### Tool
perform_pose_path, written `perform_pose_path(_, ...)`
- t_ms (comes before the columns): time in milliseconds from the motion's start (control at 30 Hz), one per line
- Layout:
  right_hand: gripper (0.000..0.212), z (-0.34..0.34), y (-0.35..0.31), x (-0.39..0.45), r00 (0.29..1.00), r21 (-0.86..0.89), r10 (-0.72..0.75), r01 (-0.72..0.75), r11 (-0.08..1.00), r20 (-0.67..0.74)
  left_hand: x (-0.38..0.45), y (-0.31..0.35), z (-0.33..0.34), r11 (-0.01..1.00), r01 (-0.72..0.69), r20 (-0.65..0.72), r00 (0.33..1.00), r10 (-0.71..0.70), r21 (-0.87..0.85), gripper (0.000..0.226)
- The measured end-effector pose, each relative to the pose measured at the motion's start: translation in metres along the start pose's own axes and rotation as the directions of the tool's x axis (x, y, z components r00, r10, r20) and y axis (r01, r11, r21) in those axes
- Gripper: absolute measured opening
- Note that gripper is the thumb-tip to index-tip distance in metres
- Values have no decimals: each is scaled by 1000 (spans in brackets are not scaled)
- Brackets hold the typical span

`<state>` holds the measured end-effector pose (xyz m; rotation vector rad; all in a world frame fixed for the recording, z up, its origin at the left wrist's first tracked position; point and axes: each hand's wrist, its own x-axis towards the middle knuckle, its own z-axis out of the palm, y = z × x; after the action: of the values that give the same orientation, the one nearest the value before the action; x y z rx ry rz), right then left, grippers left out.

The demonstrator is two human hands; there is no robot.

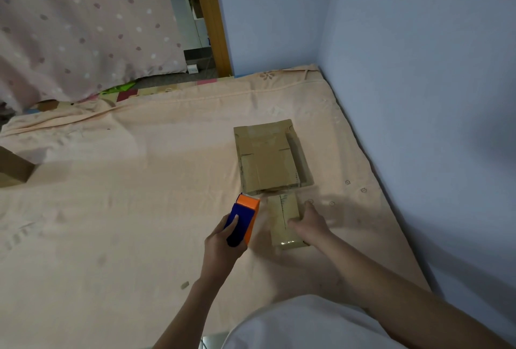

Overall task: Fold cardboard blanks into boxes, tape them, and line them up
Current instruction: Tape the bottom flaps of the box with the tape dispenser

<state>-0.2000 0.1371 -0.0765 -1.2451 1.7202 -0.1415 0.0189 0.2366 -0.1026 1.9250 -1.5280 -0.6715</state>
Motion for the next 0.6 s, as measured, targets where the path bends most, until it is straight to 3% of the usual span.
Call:
perform_pose_path(133, 68, 2, -3, -1, 999, 18, -31, 31, 999, -18, 2, 2, -5, 1000, 6, 23, 1000, -6, -3, 64)
perform_pose_path(233, 66, -1, -10, -6, 987, -20, -93, 91, 996, -133, 3, 6, -12, 1000, -10, 24, 1000, 10, -21, 66)
perform_pose_path(400, 28, -18, -33, -18, 855, -91, -361, 353, 931, -373, 7, 17, -40, 994, -73, 82, 993, 80, -84, 68)
perform_pose_path(500, 17, -27, -53, -23, 897, 19, -362, 379, 925, -252, 8, 24, -63, 985, -88, 126, 986, 107, -150, 69)
perform_pose_path(600, 13, -26, -63, -23, 985, 248, -166, 149, 957, 49, 8, 32, -84, 978, -130, 161, 974, 157, -165, 72)
